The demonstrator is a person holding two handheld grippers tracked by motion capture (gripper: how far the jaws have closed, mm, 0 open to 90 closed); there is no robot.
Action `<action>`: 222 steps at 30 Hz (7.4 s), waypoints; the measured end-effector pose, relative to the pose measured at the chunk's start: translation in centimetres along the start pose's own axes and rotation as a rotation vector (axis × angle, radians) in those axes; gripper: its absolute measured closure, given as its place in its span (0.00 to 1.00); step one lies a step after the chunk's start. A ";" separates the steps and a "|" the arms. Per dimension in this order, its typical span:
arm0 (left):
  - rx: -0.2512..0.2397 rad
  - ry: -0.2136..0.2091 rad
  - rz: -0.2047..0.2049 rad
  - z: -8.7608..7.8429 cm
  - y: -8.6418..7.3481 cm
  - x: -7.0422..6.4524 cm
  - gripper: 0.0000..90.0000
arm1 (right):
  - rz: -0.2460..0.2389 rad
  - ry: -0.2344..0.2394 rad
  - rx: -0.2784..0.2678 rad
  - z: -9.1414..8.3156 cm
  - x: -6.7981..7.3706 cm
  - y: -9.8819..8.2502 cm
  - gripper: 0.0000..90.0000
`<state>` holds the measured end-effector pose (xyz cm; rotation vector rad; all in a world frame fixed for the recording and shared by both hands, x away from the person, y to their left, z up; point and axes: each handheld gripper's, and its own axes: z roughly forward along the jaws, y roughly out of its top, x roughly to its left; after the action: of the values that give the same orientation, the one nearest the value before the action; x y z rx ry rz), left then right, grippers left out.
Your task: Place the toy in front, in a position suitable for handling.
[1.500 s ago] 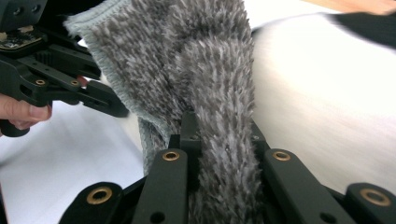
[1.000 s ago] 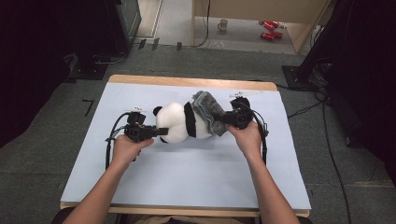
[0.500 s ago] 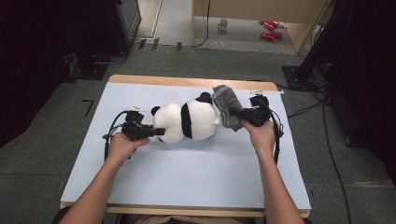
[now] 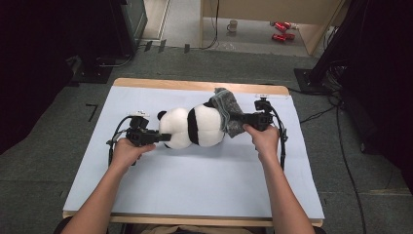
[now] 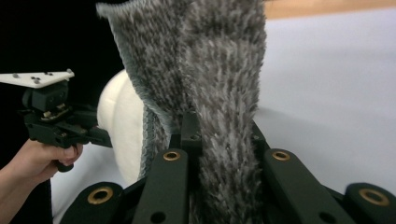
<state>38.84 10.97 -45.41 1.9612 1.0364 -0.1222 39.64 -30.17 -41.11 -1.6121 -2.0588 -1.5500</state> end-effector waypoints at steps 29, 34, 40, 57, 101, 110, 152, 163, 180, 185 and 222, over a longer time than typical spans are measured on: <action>0.002 -0.002 -0.042 0.1 0.1 0.1 0.68 | 0.006 -0.237 0.243 2.7 -2.7 -3.1 0.87; 0.001 -0.003 -0.041 0.1 0.1 0.1 0.68 | 0.007 -0.224 0.137 0.3 -2.3 -1.9 0.87; 0.001 0.003 -0.030 0.1 0.1 -0.1 0.68 | -0.021 -0.188 0.012 -2.4 -0.8 -0.2 0.87; -0.016 0.040 0.030 0.0 -0.9 -1.3 0.68 | -0.092 -0.135 -0.027 -1.3 1.4 1.7 0.87; -0.020 -0.011 -0.102 0.3 -0.1 0.4 0.66 | -0.069 -0.332 0.316 4.4 -2.1 -4.2 0.87; -0.011 -0.019 -0.107 0.3 0.2 0.6 0.66 | -0.077 -0.311 0.214 1.9 -1.4 -3.2 0.87; -0.109 0.064 0.188 -1.7 -1.1 -1.3 0.38 | -0.234 -0.133 0.022 1.4 5.2 -0.1 0.85; -0.150 0.066 0.185 1.0 -1.6 -0.6 0.35 | -0.205 -0.149 -0.023 1.8 4.0 0.4 0.84; -0.074 0.006 -0.013 0.8 -0.4 -2.4 0.84 | -0.300 -0.004 0.017 2.9 9.8 -0.1 0.86; -0.076 -0.054 -0.082 -0.6 -0.2 -3.7 0.86 | -0.321 0.061 0.089 5.3 12.0 -2.1 0.86; -0.037 -0.029 -0.119 -0.3 0.3 -1.4 0.86 | -0.306 -0.174 0.097 3.7 6.8 -1.9 0.86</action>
<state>38.05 10.23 -44.42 1.8596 1.1287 -0.1952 36.92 -22.76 -39.93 -1.5014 -2.5322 -1.4059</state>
